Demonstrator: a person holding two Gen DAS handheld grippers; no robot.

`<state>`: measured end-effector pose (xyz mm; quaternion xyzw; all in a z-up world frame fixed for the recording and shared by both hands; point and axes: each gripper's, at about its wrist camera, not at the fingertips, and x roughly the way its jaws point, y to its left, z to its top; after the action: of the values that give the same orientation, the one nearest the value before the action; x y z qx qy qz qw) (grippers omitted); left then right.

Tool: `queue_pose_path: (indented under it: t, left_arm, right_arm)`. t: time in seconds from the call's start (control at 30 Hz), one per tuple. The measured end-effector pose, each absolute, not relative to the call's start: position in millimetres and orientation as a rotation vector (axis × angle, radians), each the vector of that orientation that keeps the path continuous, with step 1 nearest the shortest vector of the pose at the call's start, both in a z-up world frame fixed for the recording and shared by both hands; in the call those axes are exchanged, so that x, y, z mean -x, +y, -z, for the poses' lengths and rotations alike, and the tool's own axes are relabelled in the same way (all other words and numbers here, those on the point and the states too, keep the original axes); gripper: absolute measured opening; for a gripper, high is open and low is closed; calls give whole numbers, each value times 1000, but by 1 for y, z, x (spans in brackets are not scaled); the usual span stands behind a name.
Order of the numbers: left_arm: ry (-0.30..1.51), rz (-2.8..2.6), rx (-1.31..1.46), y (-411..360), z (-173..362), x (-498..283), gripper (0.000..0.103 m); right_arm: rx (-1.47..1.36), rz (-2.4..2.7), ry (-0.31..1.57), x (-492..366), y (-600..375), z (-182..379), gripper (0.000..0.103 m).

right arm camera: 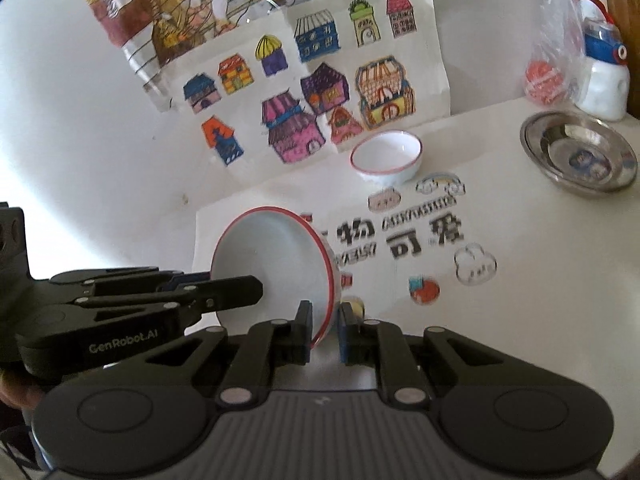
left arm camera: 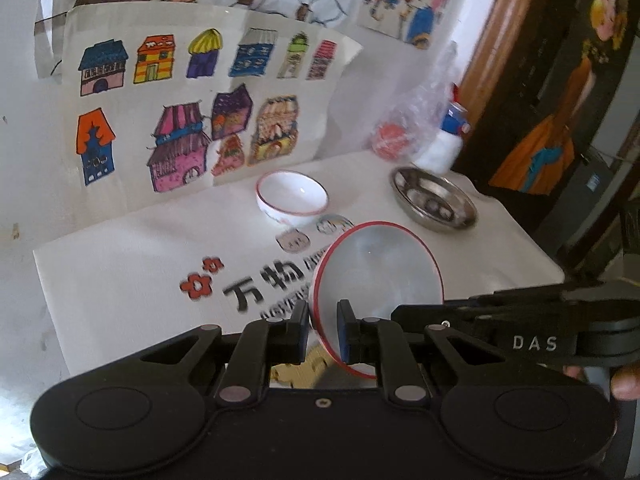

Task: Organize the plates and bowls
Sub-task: 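Carry the white bowl with both grippers and lower it into the steel bowl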

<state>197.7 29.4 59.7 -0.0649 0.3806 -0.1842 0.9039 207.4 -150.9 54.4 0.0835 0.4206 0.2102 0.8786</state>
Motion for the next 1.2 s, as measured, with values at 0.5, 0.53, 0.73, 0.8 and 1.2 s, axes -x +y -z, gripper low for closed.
queue_pose_path:
  t: [0.5, 0.53, 0.73, 0.8, 1.2]
  left_arm:
    - [922, 462, 90, 16, -33, -158, 15]
    - [933, 464, 86, 15, -31, -157, 15]
    - [987, 452, 44, 10, -21, -161, 15]
    - [1002, 445, 31, 9, -19, -163, 15]
    - [1062, 444, -27, 3, -18, -177, 15]
  right_arm:
    - [-99, -423, 1026, -173, -152, -23, 16]
    - [-91, -424, 1032, -173, -151, -22, 16]
    - [-24, -429, 1063, -179, -141, -19, 17]
    - [2, -429, 1077, -182, -137, -18, 17]
    - [39, -443, 1168, -199, -133, -13, 21]
